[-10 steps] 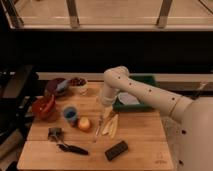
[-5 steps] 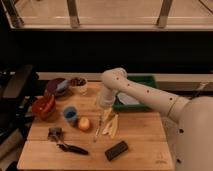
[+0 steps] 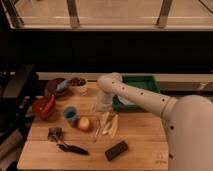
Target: Place fork in table surface
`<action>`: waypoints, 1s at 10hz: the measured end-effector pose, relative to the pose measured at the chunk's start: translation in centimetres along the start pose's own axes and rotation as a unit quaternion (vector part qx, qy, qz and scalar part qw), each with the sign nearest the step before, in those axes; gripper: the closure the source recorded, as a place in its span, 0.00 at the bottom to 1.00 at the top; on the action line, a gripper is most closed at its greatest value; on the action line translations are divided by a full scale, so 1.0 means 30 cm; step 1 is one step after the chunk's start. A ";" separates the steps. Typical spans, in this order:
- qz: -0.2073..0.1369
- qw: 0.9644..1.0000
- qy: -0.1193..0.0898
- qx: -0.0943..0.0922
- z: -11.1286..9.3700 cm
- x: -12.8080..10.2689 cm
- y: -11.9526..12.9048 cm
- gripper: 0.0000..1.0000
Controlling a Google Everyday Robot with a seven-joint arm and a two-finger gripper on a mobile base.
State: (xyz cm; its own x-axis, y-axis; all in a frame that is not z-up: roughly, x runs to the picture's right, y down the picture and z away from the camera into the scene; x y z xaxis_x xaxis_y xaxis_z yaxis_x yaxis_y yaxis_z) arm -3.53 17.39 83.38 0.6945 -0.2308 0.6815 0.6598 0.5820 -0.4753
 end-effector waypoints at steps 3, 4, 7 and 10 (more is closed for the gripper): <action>-0.005 1.000 -0.005 -0.018 0.077 -0.009 0.024 0.35; -0.003 1.000 -0.012 -0.020 0.108 -0.012 0.036 0.35; 0.004 0.999 -0.026 -0.022 0.145 -0.006 0.047 0.40; 0.002 0.999 -0.024 -0.024 0.135 -0.007 0.045 0.70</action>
State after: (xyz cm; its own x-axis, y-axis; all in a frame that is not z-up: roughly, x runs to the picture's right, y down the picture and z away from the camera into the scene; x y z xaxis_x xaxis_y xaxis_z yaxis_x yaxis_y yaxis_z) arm -3.94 21.39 84.84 0.6832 -0.1912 0.7048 0.6715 0.5438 -0.5034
